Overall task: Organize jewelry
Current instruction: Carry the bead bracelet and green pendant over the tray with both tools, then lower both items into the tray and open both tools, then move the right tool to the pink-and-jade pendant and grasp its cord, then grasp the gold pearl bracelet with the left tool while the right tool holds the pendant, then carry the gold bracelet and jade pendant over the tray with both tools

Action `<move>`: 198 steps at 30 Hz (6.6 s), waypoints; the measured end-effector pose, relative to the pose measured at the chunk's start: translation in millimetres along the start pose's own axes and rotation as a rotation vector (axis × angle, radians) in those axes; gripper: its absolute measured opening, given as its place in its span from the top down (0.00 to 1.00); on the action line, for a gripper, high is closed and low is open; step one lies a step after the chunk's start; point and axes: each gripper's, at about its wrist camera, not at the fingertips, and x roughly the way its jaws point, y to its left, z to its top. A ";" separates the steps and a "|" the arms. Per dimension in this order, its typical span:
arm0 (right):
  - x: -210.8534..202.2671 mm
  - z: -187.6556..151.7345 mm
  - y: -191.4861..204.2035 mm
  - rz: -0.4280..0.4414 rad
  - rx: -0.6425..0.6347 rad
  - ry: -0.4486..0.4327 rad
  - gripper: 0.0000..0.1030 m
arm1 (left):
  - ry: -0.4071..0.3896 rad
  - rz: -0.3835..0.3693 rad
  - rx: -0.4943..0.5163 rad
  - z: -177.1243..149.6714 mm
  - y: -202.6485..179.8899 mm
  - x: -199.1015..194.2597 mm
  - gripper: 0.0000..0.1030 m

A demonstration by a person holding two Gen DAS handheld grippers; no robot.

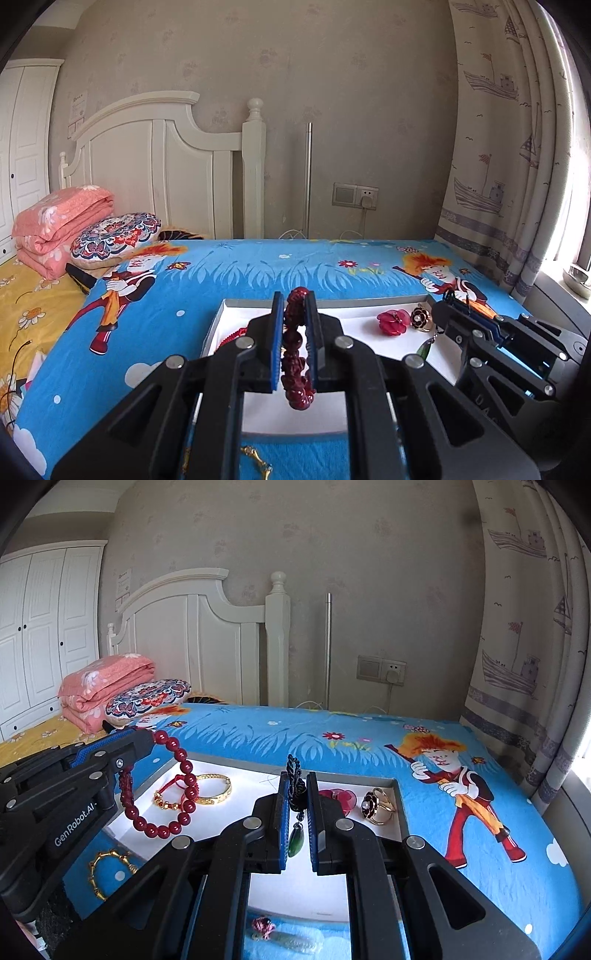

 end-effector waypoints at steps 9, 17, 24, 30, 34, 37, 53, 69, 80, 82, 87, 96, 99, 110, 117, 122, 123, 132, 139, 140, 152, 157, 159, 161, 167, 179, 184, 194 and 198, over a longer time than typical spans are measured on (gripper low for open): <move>60.3 7.7 -24.8 -0.046 0.059 0.126 0.91 | 0.135 0.042 0.005 2.2 3.5 72.2 0.89; 68.3 2.8 -31.0 -0.055 0.062 0.178 0.82 | 0.150 0.039 0.000 0.3 4.9 73.7 0.52; 44.3 9.3 -32.4 -0.018 0.062 0.134 0.56 | 0.089 0.051 -0.023 7.5 11.7 47.3 0.40; 6.1 4.0 -28.3 0.052 0.054 0.097 0.56 | 0.065 0.095 -0.064 2.0 28.1 21.4 0.19; -25.2 -17.9 -22.7 0.088 0.050 0.081 0.56 | 0.054 0.118 -0.083 -13.2 34.1 -4.2 0.10; -41.5 -37.7 -18.7 0.092 0.051 0.086 0.56 | 0.056 0.112 -0.064 -31.0 32.2 -22.1 0.08; -75.3 -94.1 -3.7 0.049 0.019 0.077 0.55 | 0.057 0.102 0.007 -114.8 32.4 -71.2 0.06; -62.9 -101.1 -1.4 0.072 0.023 0.129 0.55 | 0.095 0.101 -0.024 -124.9 42.8 -64.9 0.05; -59.6 -103.7 -3.0 0.077 0.034 0.145 0.55 | 0.100 0.104 -0.039 -126.4 47.9 -62.8 0.05; -59.9 -102.6 0.5 0.082 0.018 0.142 0.55 | 0.098 0.105 -0.040 -126.2 48.1 -62.9 0.05; -50.0 -95.0 -1.1 0.078 0.024 0.146 0.55 | 0.099 0.111 -0.052 -127.6 52.1 -63.3 0.05; -12.3 -87.3 -18.7 0.133 0.105 0.251 0.55 | 0.114 0.116 -0.073 -130.0 59.5 -59.6 0.05; -12.2 -88.0 -13.7 0.181 0.090 0.257 0.58 | 0.117 0.119 -0.074 -130.6 60.6 -58.8 0.05; -24.6 -84.8 18.6 0.246 -0.045 0.267 0.68 | 0.116 0.120 -0.072 -132.0 60.5 -58.0 0.05; -14.6 -83.4 31.6 0.236 -0.138 0.296 0.68 | 0.126 0.114 -0.097 -133.4 64.7 -57.8 0.05; -14.2 -90.1 32.0 0.238 -0.166 0.254 0.76 | 0.130 0.106 -0.095 -133.6 63.3 -57.3 0.05; -15.6 -92.0 32.9 0.230 -0.176 0.233 0.82 | 0.129 0.104 -0.092 -133.4 62.8 -57.4 0.05; -21.7 -89.1 32.2 0.182 -0.177 0.168 0.82 | 0.166 0.102 -0.062 -119.3 53.9 -44.4 0.05; -37.6 -79.8 25.0 0.177 -0.129 0.104 0.82 | 0.140 0.053 -0.039 -111.4 43.7 -45.8 0.12; -40.0 -78.9 24.6 0.182 -0.126 0.099 0.82 | 0.143 0.042 -0.034 -111.8 41.9 -45.7 0.13; -54.7 -75.5 19.1 0.196 -0.092 0.061 0.82 | 0.315 0.015 -0.018 -102.8 27.1 -0.8 0.64; -52.0 -79.5 18.8 0.205 -0.082 0.076 0.82 | 0.285 0.060 0.035 -108.9 18.5 -1.9 0.66; -53.2 -80.6 21.2 0.208 -0.088 0.074 0.82 | 0.276 0.079 0.026 -109.0 20.6 -1.5 0.79; -55.6 -81.4 22.9 0.210 -0.091 0.067 0.82 | 0.266 0.091 0.062 -110.5 16.0 -2.7 0.90; -56.5 -81.3 25.6 0.212 -0.080 0.062 0.82 | 0.189 0.091 0.050 -107.2 19.6 -13.0 0.91; -67.1 -75.3 45.7 0.217 -0.116 0.026 0.82 | -0.038 0.156 -0.010 -72.5 41.5 -76.1 0.91; -76.7 -70.6 44.9 0.204 -0.098 -0.003 0.82 | -0.110 0.152 0.011 -69.7 31.3 -102.6 0.91; -94.3 -67.1 34.2 0.176 -0.050 -0.037 0.82 | -0.137 0.109 0.021 -72.3 20.8 -119.8 0.91; -101.5 -65.7 32.9 0.166 -0.054 -0.055 0.82 | -0.140 0.084 0.030 -70.8 14.4 -121.5 0.91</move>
